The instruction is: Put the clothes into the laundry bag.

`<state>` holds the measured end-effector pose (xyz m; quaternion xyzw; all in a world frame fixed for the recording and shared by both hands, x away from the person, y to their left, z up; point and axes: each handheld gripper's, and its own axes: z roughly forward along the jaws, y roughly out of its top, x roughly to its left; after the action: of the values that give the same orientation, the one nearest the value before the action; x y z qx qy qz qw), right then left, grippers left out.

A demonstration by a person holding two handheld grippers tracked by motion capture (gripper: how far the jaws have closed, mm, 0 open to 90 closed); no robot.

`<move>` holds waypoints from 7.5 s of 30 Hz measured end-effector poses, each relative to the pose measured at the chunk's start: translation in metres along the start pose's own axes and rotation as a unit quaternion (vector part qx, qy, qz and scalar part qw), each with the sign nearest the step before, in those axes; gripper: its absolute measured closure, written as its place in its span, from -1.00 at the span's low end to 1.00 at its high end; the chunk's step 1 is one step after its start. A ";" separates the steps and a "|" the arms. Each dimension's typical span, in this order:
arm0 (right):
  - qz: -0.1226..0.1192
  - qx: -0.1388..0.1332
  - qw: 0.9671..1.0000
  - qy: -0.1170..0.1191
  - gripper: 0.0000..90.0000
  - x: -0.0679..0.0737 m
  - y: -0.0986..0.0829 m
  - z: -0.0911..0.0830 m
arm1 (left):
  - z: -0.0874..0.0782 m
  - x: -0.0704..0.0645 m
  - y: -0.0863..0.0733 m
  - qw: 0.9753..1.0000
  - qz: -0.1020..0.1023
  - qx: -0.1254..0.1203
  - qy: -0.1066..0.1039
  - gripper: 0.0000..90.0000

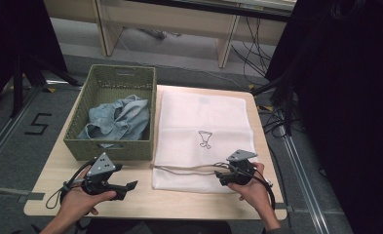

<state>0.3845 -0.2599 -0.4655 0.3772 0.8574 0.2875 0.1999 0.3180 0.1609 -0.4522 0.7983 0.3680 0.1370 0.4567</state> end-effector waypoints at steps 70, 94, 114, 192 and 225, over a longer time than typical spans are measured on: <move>-0.033 -0.057 0.998 -0.019 0.86 -0.020 0.048 0.023 | 0.076 0.155 0.139 0.989 -0.071 0.077 0.101 -0.67; -0.041 -0.045 0.998 -0.016 0.83 -0.017 0.048 0.027 | 0.130 0.171 0.104 0.973 -0.117 0.171 0.097 -1.00; -0.041 -0.044 0.998 -0.017 0.83 -0.017 0.048 0.027 | 0.154 0.162 0.094 0.969 -0.069 0.225 0.070 -0.94; -0.028 -0.054 0.998 -0.017 0.86 -0.023 0.047 0.022 | -0.088 0.018 0.239 0.991 0.012 -0.083 -0.100 0.63; 0.008 -0.101 0.995 -0.010 0.94 -0.034 0.051 0.010 | 0.065 -0.083 0.132 0.976 0.048 0.019 -0.212 0.62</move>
<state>0.4389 -0.2542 -0.4362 0.3649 0.8187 0.3707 0.2430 0.3578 0.0199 -0.3689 0.8343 0.2266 -0.0207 0.5021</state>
